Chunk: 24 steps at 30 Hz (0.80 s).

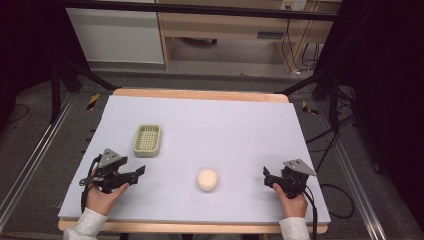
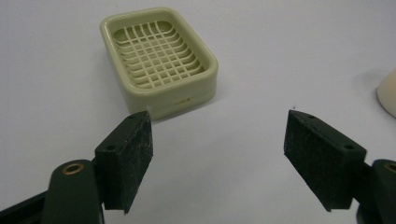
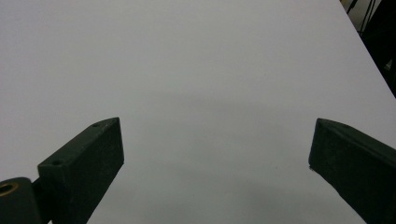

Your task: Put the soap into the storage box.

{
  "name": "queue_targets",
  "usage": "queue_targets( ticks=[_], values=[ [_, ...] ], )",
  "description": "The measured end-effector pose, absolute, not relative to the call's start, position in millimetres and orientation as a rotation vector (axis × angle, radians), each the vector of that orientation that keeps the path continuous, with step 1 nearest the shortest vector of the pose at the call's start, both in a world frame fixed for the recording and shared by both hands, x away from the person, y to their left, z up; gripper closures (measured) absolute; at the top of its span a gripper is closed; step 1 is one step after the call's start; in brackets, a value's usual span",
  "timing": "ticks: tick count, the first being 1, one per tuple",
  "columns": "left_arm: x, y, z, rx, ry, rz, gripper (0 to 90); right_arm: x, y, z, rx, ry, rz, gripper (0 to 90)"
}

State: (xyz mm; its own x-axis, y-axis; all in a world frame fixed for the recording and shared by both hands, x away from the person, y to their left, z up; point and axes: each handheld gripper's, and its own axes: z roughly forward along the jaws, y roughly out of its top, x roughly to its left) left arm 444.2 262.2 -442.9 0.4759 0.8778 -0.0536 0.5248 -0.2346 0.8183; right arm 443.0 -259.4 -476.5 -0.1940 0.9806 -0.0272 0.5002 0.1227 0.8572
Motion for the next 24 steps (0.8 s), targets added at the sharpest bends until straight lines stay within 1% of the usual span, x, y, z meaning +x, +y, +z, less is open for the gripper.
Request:
queue_targets(
  ticks=[7, 24],
  values=[
    [444.9, 255.2, -440.0, 1.898, 1.15, 0.538, 23.8, 444.5, -258.5, -477.5, 1.442, 1.795, 0.957, 4.2],
    [449.5, 218.6, -429.5, 1.952, 1.049, 0.505, 23.7, 444.3, -257.9, -476.7, 1.445, 1.791, 0.949, 4.2]
  ],
)
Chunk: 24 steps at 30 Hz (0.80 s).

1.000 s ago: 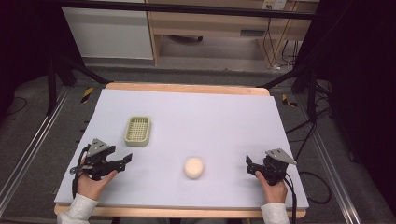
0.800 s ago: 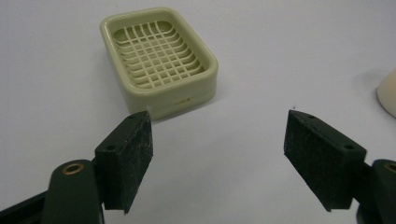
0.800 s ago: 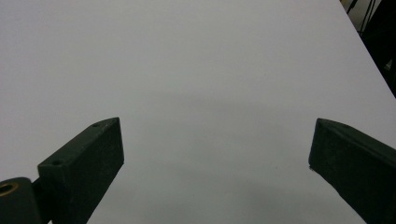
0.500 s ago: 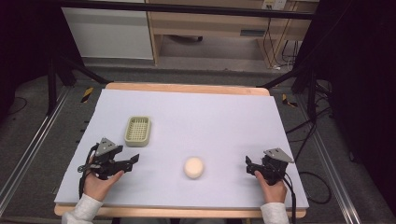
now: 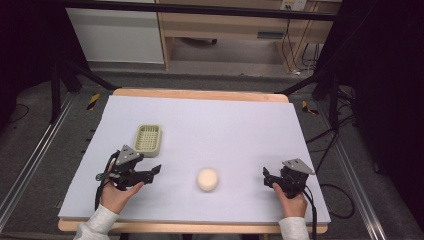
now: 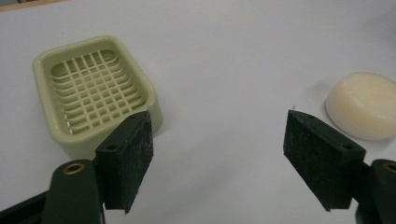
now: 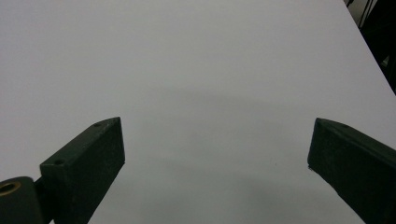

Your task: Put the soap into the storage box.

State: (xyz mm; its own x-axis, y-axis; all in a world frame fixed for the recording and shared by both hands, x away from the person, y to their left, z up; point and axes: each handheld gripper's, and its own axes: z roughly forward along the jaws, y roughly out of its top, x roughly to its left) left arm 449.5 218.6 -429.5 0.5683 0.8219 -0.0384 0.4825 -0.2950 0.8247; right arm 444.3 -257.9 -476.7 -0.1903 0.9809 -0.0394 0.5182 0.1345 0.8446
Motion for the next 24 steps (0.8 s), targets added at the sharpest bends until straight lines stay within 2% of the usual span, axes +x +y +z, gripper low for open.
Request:
queue_targets(
  ticks=[24],
  values=[
    [452.0, 172.3, -429.3, 2.02, 0.95, 0.47, 23.3, 443.1, -257.6, -475.3, 1.429, 1.788, 0.956, 4.2]
  ],
)
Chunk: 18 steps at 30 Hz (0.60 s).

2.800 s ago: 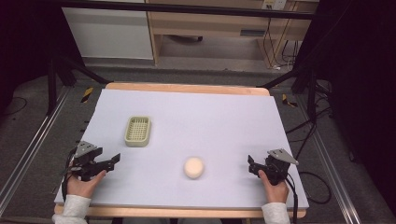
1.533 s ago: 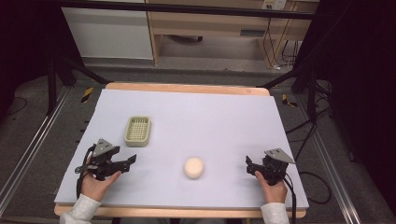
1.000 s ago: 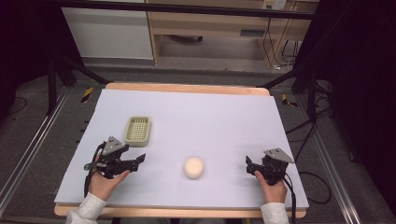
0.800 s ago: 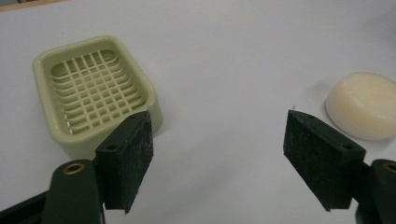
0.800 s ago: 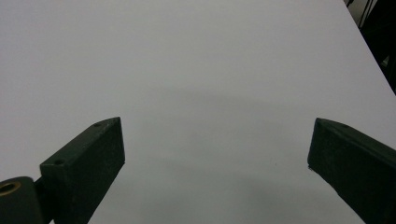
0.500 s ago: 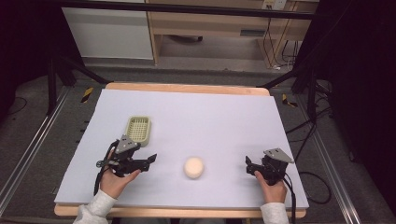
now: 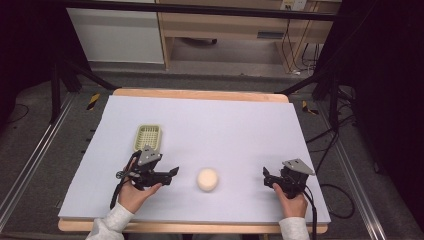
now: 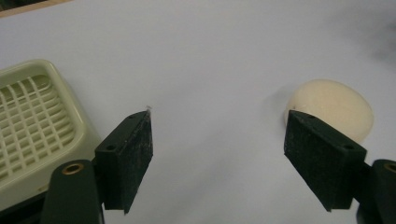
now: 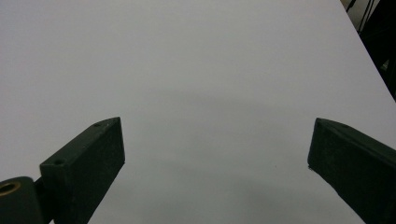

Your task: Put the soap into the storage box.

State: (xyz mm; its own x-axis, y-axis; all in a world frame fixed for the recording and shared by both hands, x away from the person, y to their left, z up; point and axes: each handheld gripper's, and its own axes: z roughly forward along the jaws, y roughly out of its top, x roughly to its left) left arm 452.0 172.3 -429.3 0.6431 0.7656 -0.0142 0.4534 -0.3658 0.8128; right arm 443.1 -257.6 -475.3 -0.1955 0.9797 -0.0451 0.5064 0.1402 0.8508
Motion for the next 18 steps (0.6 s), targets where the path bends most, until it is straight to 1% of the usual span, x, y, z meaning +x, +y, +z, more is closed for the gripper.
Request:
queue_targets(
  ticks=[18],
  values=[
    [450.3, 149.5, -433.1, 2.055, 0.906, 0.43, 22.8, 443.5, -256.4, -475.5, 1.428, 1.798, 0.952, 4.3]
  ],
)
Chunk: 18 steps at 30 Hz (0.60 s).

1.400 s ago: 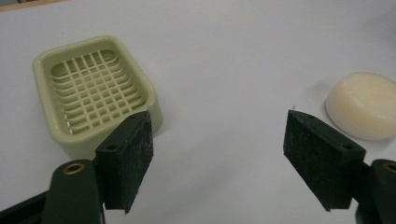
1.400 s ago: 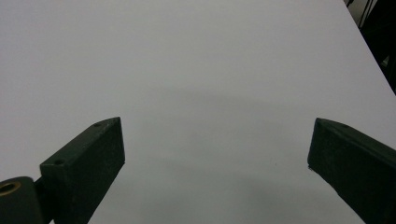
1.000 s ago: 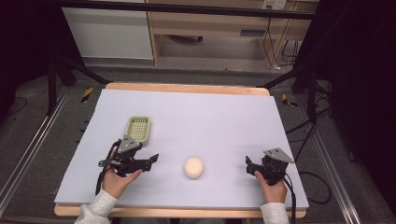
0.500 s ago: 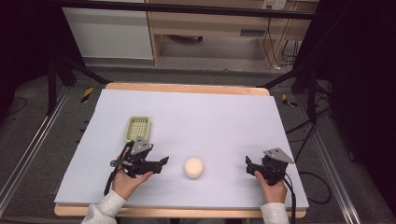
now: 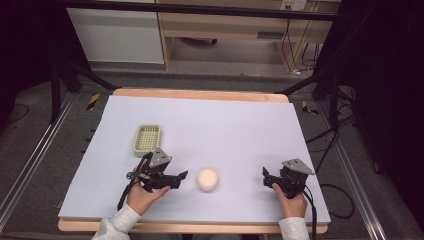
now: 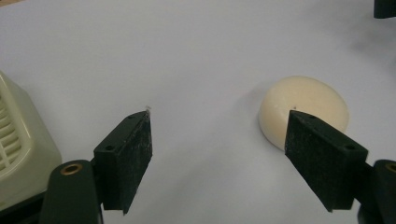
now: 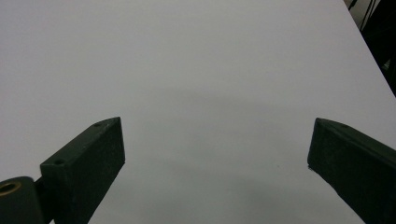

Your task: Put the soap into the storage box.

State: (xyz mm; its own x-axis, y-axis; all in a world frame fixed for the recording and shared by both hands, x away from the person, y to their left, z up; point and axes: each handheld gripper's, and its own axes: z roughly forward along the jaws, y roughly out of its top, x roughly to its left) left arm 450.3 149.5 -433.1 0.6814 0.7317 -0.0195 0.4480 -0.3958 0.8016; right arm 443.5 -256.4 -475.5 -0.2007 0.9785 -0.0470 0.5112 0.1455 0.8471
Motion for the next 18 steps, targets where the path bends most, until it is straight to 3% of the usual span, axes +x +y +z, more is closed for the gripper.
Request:
queue_targets(
  ticks=[18],
  values=[
    [450.7, 125.1, -432.5, 2.077, 0.86, 0.395, 22.0, 443.7, -255.2, -475.6, 1.424, 1.808, 0.948, 4.4]
  ],
)
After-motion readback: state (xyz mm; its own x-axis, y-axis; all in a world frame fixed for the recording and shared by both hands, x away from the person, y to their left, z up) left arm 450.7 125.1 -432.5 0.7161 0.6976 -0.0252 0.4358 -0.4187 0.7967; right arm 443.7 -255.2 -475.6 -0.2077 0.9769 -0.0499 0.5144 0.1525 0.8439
